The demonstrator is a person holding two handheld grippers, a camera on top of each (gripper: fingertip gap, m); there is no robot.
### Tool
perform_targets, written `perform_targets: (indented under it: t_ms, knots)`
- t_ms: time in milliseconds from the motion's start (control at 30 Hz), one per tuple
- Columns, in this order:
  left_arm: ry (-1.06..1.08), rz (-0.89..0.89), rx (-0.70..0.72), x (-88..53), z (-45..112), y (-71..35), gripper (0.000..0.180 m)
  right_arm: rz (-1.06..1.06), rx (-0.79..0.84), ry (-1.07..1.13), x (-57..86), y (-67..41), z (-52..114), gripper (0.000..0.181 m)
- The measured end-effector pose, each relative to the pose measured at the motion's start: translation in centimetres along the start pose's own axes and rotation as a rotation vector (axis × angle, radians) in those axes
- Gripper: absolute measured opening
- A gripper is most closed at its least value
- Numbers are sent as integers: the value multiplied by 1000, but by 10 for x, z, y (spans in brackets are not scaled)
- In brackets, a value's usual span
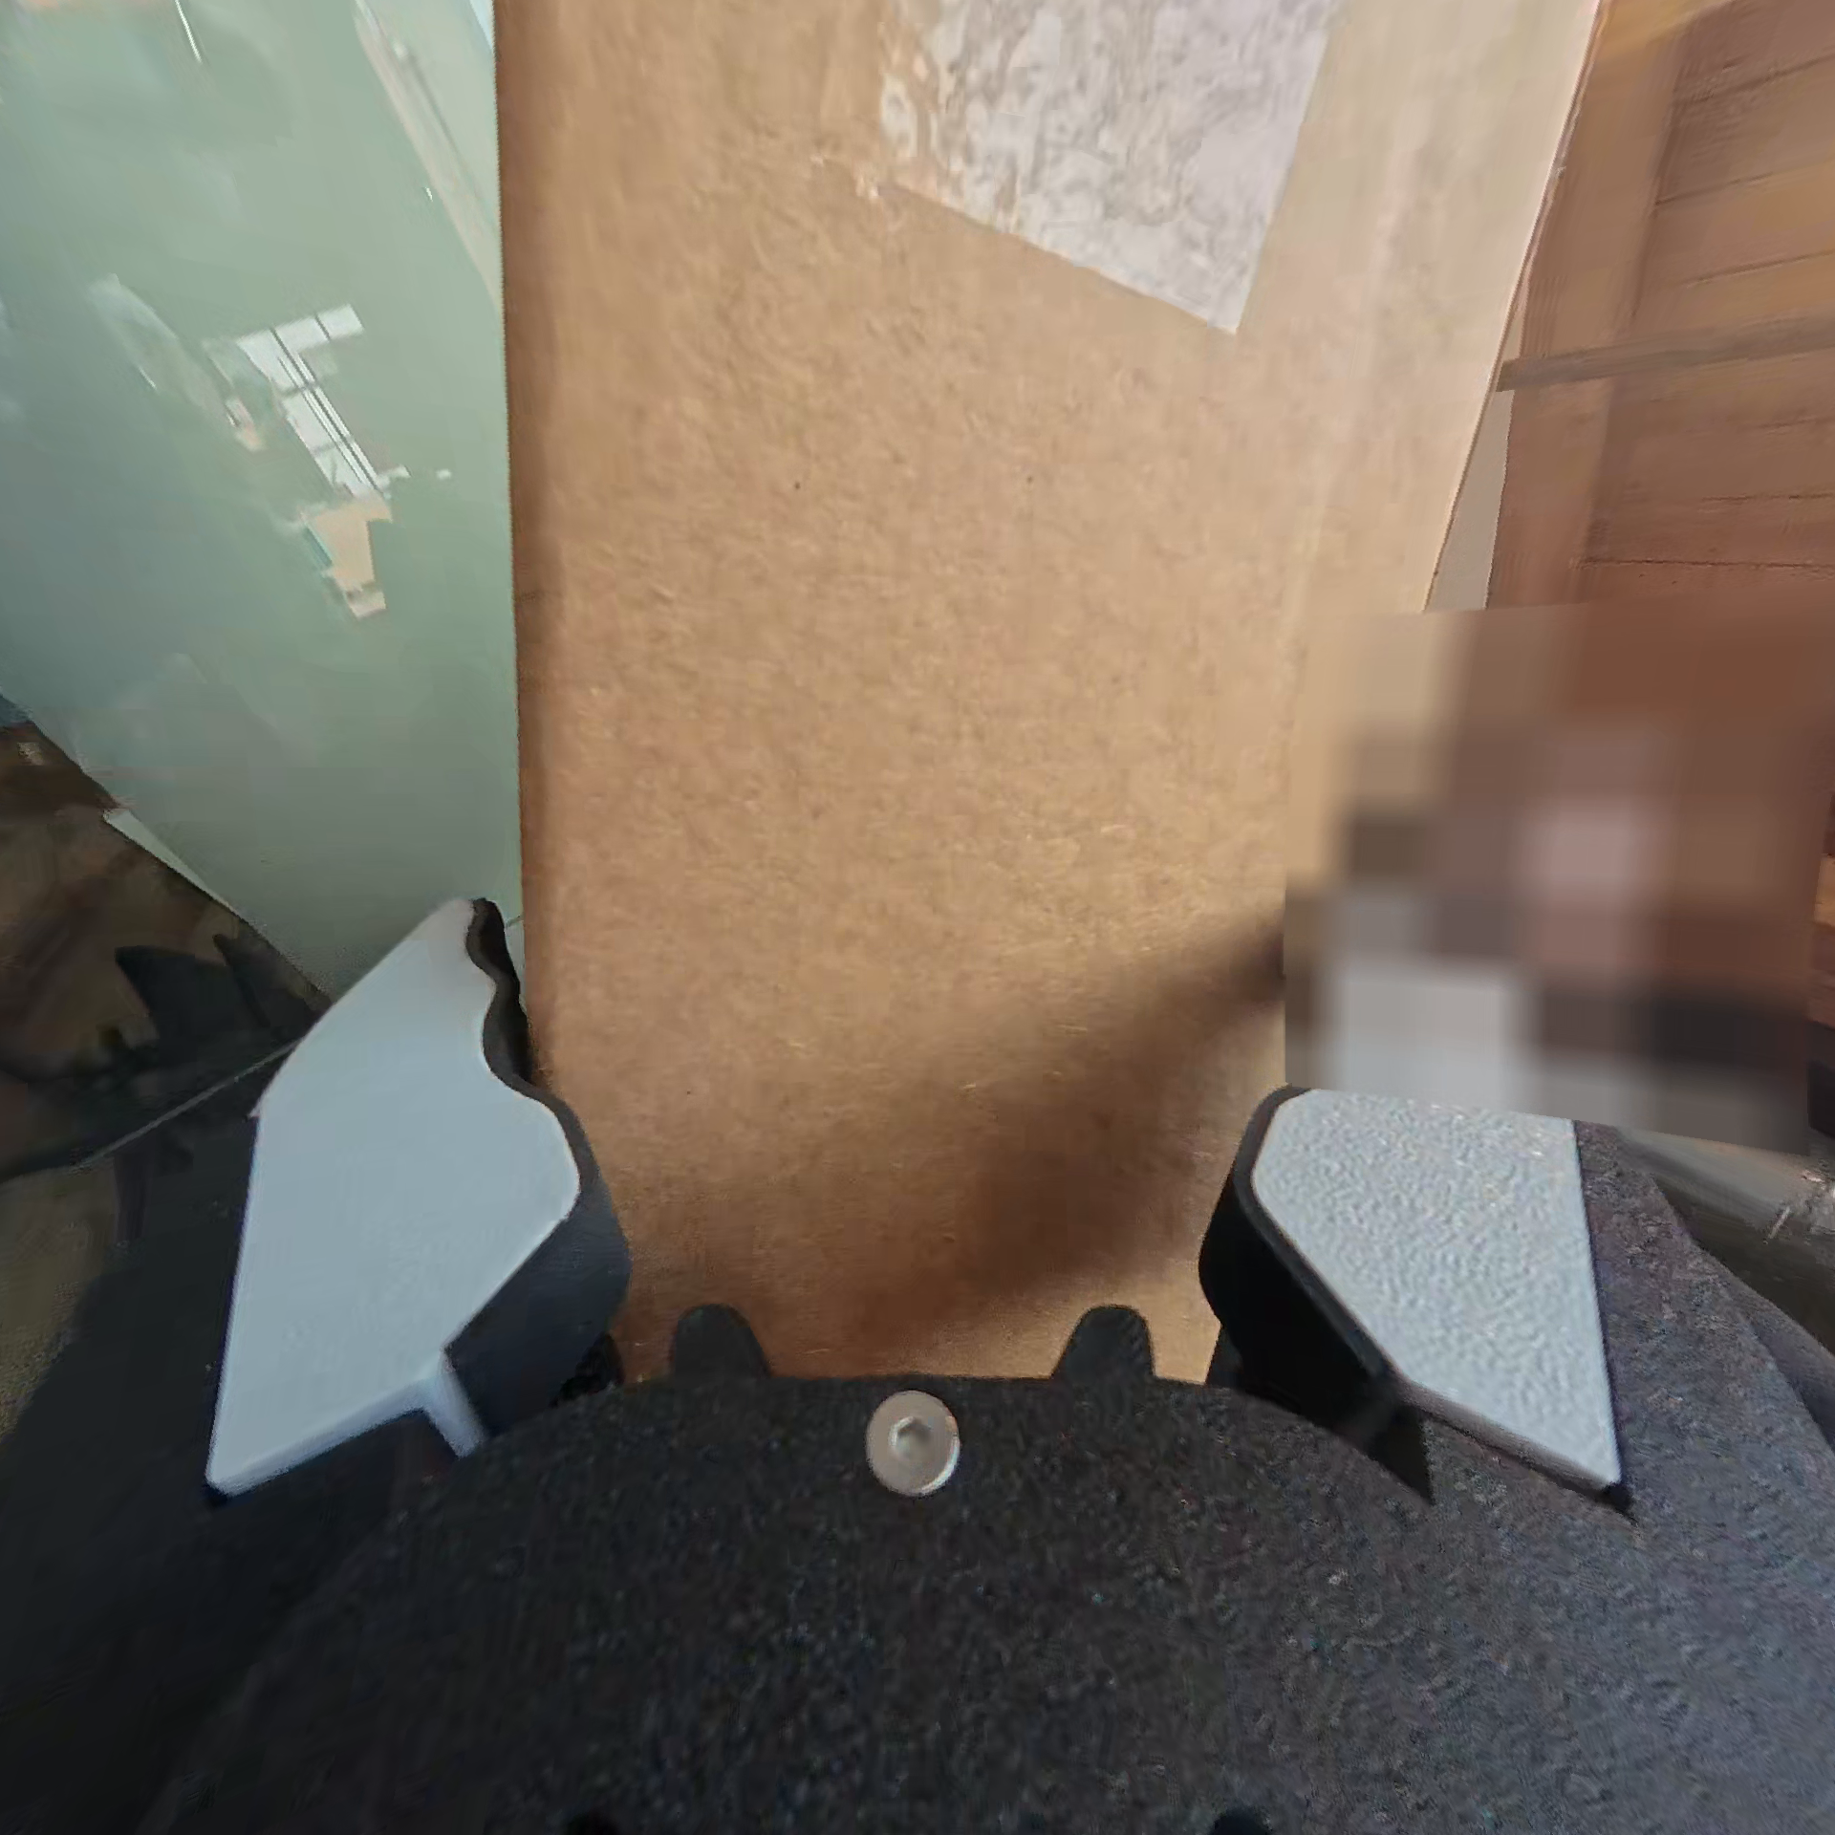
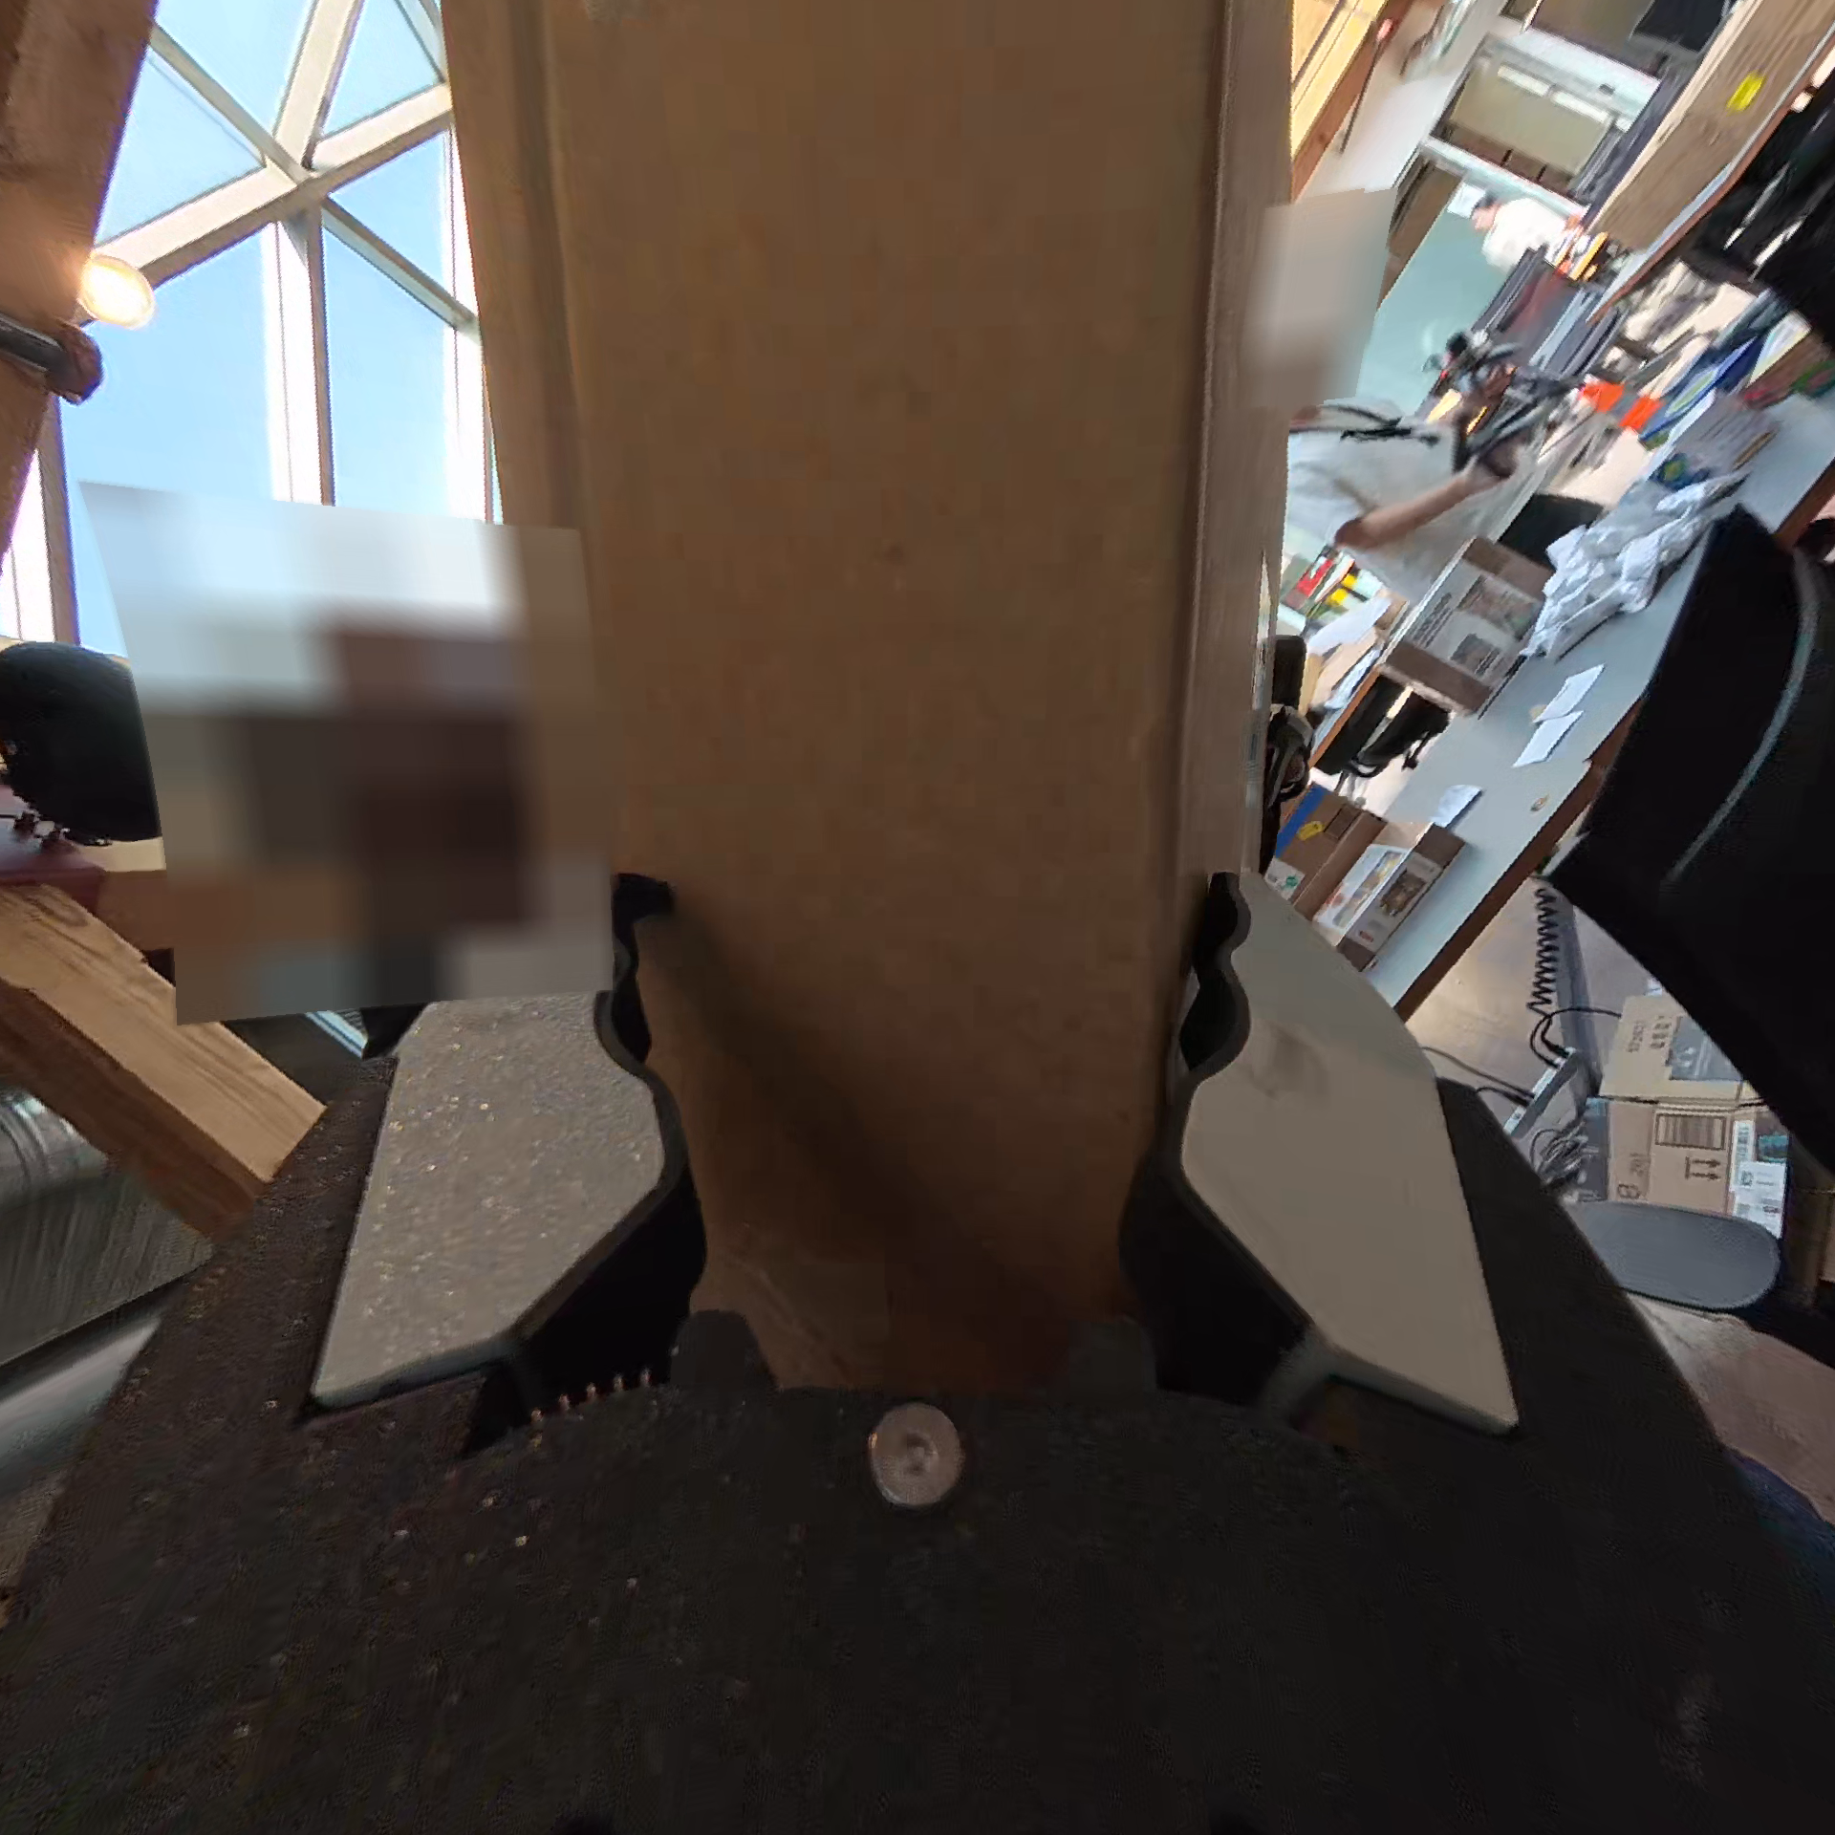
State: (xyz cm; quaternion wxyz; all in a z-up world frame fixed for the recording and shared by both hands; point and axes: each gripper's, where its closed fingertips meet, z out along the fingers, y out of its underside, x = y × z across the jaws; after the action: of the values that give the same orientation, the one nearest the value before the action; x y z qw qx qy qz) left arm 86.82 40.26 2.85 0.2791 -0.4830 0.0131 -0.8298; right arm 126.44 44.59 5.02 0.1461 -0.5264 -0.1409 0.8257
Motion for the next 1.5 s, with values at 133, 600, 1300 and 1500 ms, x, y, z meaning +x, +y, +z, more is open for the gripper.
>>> perform_targets:
  t_ms: [133,600,1300,1500]
  knots:
    - [29,-71,-103,-56,53,-57,147,-45,104,37,-4,-38,-41,108]
    - [148,-149,-236,-228,109,-403,147,-157,248,152,122,-312,-11,109]
    - [-122,160,223,-329,-94,-1019,147,127,-186,-153,628,-956,292,110]
    - [-143,274,401,-330,-202,-1160,147,200,-377,-198,770,-1092,452,109]
